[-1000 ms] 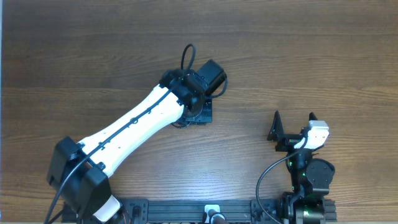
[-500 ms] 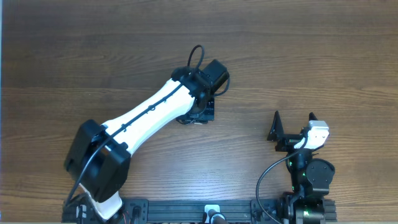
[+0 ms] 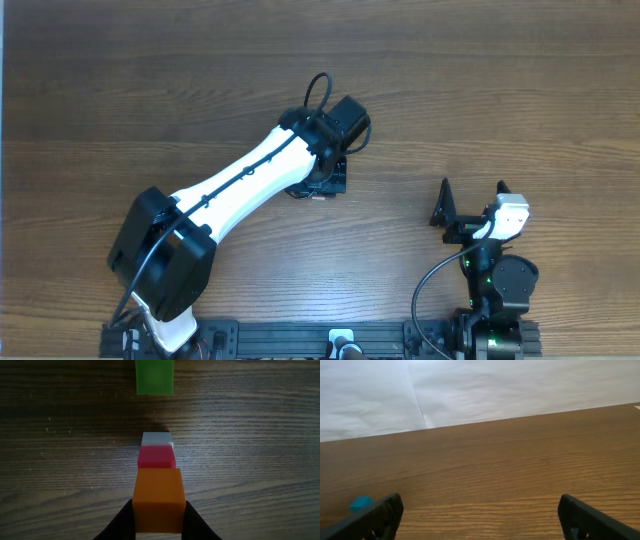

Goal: Stack Cubes

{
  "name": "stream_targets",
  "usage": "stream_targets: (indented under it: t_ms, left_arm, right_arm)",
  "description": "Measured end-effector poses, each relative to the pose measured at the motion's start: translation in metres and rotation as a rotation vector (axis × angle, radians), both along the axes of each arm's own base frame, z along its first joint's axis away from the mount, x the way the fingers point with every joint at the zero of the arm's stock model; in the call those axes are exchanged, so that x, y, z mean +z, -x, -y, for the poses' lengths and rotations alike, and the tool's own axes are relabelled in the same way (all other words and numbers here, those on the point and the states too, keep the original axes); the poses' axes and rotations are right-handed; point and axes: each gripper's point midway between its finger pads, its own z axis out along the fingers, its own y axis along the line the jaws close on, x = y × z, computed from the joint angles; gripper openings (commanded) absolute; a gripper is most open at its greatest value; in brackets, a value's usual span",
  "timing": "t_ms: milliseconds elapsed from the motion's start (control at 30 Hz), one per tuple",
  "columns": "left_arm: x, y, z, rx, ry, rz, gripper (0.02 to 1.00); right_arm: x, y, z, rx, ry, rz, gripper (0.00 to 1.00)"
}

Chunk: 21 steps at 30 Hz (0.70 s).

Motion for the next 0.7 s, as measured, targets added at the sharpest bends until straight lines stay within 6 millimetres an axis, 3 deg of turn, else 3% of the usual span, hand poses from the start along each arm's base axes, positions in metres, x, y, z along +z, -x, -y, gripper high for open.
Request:
stream_targets:
  t_ms: [700]
  left_arm:
    - [-0.0025, -0.0028, -0.0033, 0.009, -0.013, 0.003, 0.036]
  right_arm:
    - [0.0000, 0.0000, 0.0000, 0.000, 0.000, 0.000, 0.993]
